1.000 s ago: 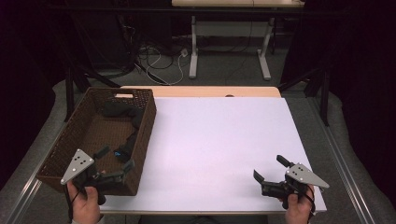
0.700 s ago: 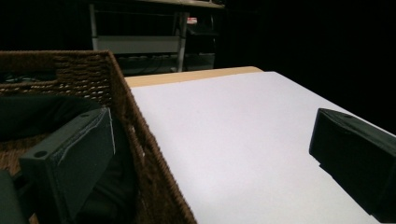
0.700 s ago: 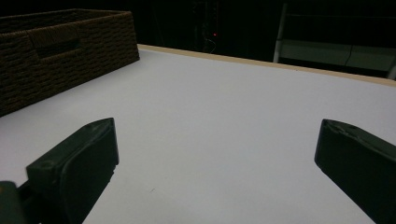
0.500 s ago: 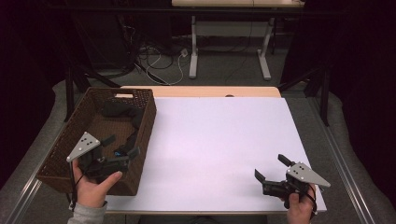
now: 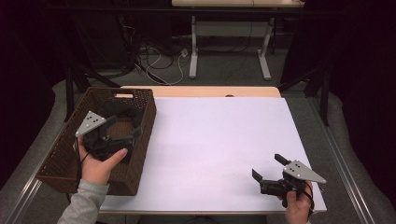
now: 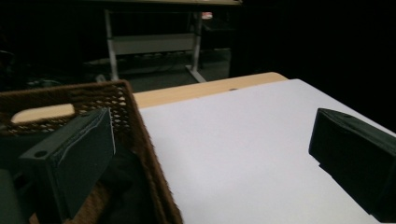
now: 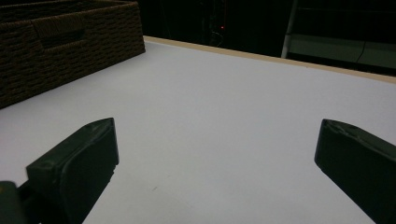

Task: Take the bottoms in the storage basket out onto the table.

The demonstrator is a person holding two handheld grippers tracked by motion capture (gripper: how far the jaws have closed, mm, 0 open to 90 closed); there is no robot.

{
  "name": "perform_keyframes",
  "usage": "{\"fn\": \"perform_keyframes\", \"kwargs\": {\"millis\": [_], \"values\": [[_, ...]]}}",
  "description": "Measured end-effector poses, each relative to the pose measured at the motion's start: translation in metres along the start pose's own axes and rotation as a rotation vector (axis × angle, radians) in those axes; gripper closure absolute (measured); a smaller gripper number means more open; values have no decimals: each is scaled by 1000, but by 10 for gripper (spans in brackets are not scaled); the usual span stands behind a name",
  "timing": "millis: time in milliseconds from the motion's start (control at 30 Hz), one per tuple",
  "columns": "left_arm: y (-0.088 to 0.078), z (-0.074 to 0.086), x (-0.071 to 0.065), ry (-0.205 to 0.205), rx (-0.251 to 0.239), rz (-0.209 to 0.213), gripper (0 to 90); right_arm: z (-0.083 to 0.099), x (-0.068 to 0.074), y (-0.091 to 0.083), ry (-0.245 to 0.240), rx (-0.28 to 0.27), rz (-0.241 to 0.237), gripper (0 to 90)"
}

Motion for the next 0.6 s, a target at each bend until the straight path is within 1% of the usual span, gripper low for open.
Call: {"fn": "perform_keyframes", "kwargs": {"millis": [33,133,200,267,367,400,433,500,533,600], "values": [[3,-2,2,2,7,-4,5,0,0,0,0,0,0,0],[9,-8,8,-1,19,-15,5,2,2,2,-21,9,0,0],[14,-14,15,-12,29,-39,5,2,3,3,-19,8,0,0],[18,-22,18,-35,28,-42,5,2,4,3,-19,9,-2,0],[25,-31,25,-34,35,-62,5,3,4,3,-15,14,-2,0],[28,-34,28,-32,40,-70,5,3,3,4,-22,16,-7,0],[31,-37,30,-44,43,-71,5,4,4,4,-13,18,-7,0],[37,-42,36,-60,48,-74,5,4,4,5,-11,12,-8,0],[41,-44,39,-60,50,-81,5,4,4,5,-18,18,-13,0],[48,-47,45,-65,52,-91,5,4,4,5,-17,15,-13,0]]}}
Point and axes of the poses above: each handheld gripper's, and its own axes: y roughly forward along the jaws, z roughly out of its underside, x roughly to its left, the point moved 8 cm from there along y, roughly forward along the jaws
